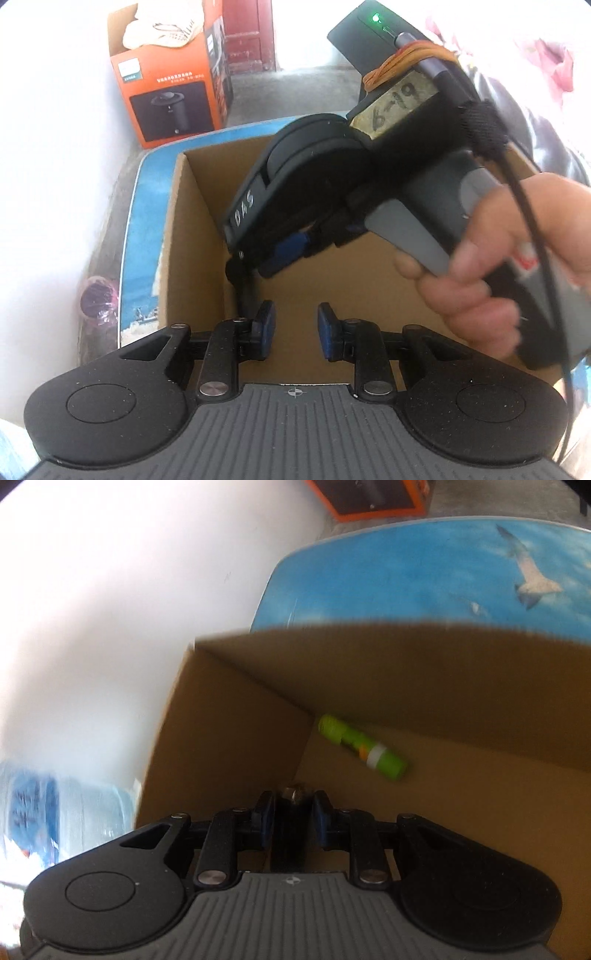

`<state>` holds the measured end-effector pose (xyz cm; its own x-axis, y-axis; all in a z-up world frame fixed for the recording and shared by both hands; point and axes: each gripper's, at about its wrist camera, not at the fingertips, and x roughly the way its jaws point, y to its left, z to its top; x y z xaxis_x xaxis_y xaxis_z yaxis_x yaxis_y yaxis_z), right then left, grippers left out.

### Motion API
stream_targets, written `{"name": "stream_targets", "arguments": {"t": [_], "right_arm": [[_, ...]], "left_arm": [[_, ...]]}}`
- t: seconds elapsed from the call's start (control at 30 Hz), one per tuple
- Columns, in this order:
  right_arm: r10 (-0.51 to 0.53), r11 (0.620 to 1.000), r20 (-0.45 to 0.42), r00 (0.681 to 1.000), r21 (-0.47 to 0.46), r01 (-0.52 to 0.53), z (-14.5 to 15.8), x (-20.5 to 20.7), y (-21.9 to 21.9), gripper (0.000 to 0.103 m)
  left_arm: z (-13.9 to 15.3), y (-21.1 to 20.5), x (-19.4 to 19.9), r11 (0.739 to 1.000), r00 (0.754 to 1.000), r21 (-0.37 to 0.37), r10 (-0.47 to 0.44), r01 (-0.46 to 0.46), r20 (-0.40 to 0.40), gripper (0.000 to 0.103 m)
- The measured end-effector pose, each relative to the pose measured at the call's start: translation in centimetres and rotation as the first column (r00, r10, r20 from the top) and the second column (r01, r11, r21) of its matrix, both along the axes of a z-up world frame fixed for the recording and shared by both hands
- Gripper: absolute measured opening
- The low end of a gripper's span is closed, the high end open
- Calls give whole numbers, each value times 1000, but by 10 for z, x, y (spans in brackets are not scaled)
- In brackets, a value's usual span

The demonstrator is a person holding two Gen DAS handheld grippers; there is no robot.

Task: Organize rigid objects
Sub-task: 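Move the right tool back to the pink bowl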

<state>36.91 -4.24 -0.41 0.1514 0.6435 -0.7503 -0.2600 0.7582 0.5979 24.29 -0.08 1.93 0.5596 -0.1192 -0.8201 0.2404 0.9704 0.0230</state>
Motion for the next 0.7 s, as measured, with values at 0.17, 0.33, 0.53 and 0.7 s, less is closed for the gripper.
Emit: {"name": "stream_targets", "arguments": {"t": [0.17, 0.33, 0.53, 0.7], "right_arm": [[-68, 996, 83, 994, 57, 63, 27, -14, -21, 56], [-94, 991, 179, 979, 112, 74, 74, -53, -63, 56], [-135, 982, 354, 926, 169, 78, 136, -143, -125, 56], [-227, 963, 446, 866, 236, 131, 153, -227, -185, 56]], "left_arm": [[16, 12, -21, 999, 998, -51, 3, 0, 55, 28], [43, 20, -58, 991, 990, -129, -7, 26, 143, 36], [66, 8, -106, 975, 968, -196, -57, 107, 243, 47], [63, -13, -144, 947, 955, -247, -137, 204, 263, 53]]}}
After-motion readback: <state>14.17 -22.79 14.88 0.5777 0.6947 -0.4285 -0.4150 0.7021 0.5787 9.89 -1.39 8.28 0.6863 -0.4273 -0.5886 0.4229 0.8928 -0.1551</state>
